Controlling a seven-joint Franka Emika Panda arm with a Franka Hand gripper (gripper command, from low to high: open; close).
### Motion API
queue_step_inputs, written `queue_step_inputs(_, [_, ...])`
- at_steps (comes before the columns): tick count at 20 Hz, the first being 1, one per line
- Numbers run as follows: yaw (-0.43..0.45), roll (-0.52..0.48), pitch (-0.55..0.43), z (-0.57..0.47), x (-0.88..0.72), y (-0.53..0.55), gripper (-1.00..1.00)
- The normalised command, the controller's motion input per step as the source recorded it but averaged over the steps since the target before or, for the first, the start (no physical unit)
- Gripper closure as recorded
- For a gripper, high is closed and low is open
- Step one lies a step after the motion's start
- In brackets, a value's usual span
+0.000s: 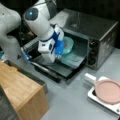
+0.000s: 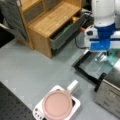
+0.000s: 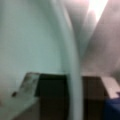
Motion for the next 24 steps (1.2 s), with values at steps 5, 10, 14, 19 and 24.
queue_step_inputs(5, [-0.085,0.046,-0.092,-0.05,-0.03,-0.05,1.00])
queue_step_inputs(10, [-0.052,0.046,-0.059,0.03,0.04,-0.16,1.00])
queue_step_inputs(14, [0.010,0.033,-0.027,0.08,0.11,-0.24,1.00])
queue_step_inputs(19, [0.068,0.017,-0.015,0.13,0.23,-0.31,1.00])
queue_step_inputs(24, [0.116,-0.012,0.041,0.28,0.40,-0.34,1.00])
